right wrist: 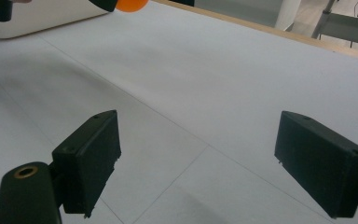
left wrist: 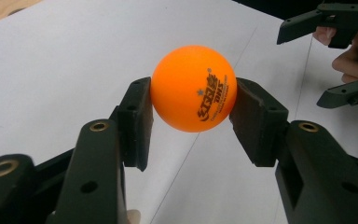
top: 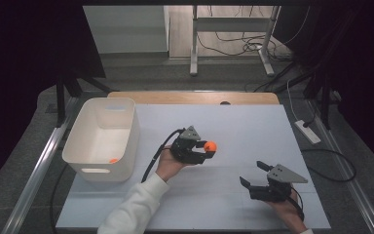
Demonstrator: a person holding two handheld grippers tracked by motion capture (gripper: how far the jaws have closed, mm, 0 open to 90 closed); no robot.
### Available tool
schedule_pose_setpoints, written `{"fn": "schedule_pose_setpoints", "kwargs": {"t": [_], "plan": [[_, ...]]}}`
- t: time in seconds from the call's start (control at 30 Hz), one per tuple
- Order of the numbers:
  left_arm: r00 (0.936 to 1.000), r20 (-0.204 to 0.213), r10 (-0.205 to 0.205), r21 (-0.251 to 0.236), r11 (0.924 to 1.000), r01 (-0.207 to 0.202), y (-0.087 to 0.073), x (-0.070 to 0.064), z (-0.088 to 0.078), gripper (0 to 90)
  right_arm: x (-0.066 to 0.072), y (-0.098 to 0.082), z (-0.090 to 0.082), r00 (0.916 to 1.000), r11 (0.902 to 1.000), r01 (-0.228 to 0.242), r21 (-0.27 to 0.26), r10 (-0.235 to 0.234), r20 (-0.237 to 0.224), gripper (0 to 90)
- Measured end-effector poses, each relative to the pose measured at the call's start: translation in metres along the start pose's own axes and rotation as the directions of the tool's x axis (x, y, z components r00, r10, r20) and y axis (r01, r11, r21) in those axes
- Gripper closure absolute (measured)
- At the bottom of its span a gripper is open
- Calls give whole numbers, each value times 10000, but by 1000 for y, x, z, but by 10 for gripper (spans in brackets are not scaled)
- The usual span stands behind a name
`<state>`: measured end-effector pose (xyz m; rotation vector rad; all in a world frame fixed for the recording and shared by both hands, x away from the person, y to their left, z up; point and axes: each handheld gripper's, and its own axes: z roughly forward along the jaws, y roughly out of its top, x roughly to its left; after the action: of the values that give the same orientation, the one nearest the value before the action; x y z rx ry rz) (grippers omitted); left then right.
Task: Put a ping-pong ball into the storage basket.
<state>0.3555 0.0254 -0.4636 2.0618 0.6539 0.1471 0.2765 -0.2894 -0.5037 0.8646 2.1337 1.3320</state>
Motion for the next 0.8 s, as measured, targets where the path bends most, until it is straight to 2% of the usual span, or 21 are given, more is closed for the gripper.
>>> {"fn": "schedule_pose_setpoints", "kwargs": {"t": [0.7, 0.8], "plan": [[9999, -70, -143, -367, 9992, 141, -6, 2, -21, 502, 0, 0, 0, 10000, 10000, -12, 17, 12, 12, 142], [9997, -101, -208, -405, 9990, 204, -6, 3, -23, 501, -1, 0, 1, 9999, 9999, -136, 35, 136, -6, 142]]}}
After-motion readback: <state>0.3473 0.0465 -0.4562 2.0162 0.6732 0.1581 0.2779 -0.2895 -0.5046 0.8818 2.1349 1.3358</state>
